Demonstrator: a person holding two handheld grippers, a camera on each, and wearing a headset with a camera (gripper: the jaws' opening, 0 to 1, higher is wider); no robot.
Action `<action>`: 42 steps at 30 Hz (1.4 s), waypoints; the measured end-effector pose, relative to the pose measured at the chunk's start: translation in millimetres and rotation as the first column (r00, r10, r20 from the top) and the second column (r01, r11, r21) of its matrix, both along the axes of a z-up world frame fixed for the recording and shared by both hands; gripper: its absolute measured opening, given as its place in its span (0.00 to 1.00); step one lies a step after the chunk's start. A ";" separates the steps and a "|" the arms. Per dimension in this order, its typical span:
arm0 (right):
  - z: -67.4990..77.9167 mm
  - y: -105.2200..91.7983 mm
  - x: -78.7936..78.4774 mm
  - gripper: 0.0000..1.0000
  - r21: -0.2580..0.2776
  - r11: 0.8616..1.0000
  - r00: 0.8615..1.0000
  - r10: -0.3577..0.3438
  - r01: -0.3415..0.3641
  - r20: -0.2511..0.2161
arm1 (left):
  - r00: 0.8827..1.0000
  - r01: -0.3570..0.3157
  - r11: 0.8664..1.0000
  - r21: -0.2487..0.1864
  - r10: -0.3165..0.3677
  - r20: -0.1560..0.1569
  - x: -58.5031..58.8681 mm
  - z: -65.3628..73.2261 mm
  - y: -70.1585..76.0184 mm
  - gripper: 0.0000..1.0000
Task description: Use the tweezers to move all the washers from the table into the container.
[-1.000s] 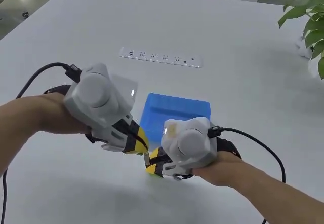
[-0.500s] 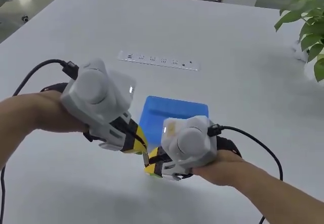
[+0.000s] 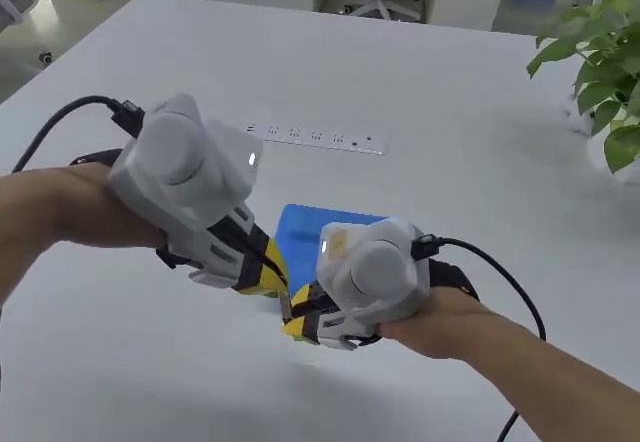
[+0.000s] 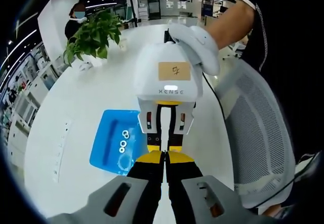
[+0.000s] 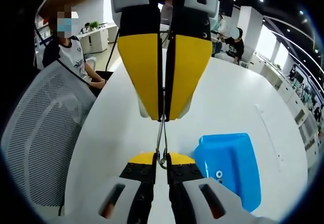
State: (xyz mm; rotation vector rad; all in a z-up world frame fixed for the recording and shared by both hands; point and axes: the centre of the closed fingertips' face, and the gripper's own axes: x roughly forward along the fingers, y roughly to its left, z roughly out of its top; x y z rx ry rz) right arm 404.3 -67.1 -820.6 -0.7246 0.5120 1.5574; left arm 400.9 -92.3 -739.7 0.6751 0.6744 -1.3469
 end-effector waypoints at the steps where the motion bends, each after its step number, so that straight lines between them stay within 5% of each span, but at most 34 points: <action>1: 2.8 -0.1 1.9 0.09 0.003 1.000 1.000 -0.002 0.002 0.005 | 1.000 0.002 1.000 0.001 -0.002 0.005 1.6 2.8 -0.3 0.05; 19: 30.2 -7.0 36.7 0.09 0.023 0.999 0.997 -0.032 0.031 0.063 | 0.998 0.029 1.000 0.007 -0.030 0.064 31.3 28.6 -9.3 0.05; 42: 17.4 -12.7 78.6 0.10 0.019 0.997 0.997 -0.069 0.068 0.040 | 0.997 0.047 0.999 -0.004 -0.047 0.060 73.1 16.1 -14.3 0.05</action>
